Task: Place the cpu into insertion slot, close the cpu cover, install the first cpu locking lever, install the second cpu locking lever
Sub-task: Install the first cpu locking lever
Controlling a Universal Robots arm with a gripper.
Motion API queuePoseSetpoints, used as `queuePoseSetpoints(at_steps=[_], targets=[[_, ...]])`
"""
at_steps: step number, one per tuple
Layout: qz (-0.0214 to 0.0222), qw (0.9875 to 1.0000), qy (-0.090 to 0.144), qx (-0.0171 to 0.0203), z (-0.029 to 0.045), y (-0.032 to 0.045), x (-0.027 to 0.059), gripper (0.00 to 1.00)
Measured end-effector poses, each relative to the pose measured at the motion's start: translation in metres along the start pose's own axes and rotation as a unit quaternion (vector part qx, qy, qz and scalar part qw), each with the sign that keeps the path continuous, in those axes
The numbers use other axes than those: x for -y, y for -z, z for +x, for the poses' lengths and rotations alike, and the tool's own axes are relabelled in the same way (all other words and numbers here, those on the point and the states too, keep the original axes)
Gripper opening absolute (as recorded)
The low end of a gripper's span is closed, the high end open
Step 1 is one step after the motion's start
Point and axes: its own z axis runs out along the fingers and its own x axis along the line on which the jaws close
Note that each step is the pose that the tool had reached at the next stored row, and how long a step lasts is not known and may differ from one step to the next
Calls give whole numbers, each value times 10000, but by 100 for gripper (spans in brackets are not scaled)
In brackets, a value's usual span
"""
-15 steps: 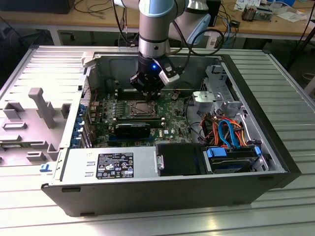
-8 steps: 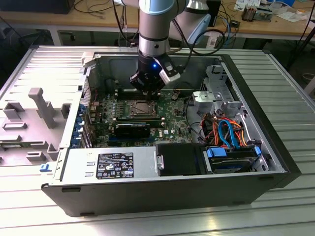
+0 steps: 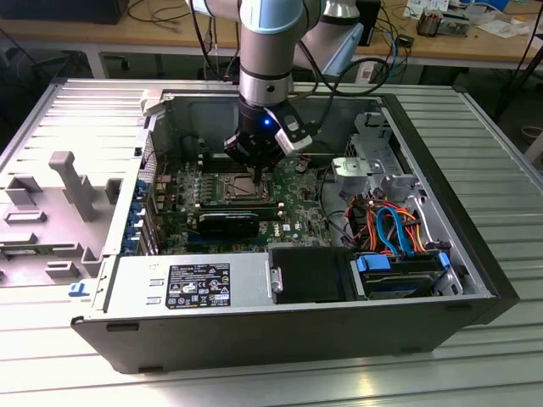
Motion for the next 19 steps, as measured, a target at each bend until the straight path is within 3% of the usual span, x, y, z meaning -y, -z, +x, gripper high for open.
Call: queuePoseSetpoints(at_steps=[7,8,9,11,19], targets=[[2,10000,-24,0,27,-2,207,11],[2,10000,-28,-1,30,43,214,11],[2,10000,-29,0,33,147,217,11],[2,10000,-29,-1,35,210,219,11],[-1,10000,-29,0,36,236,220,11]])
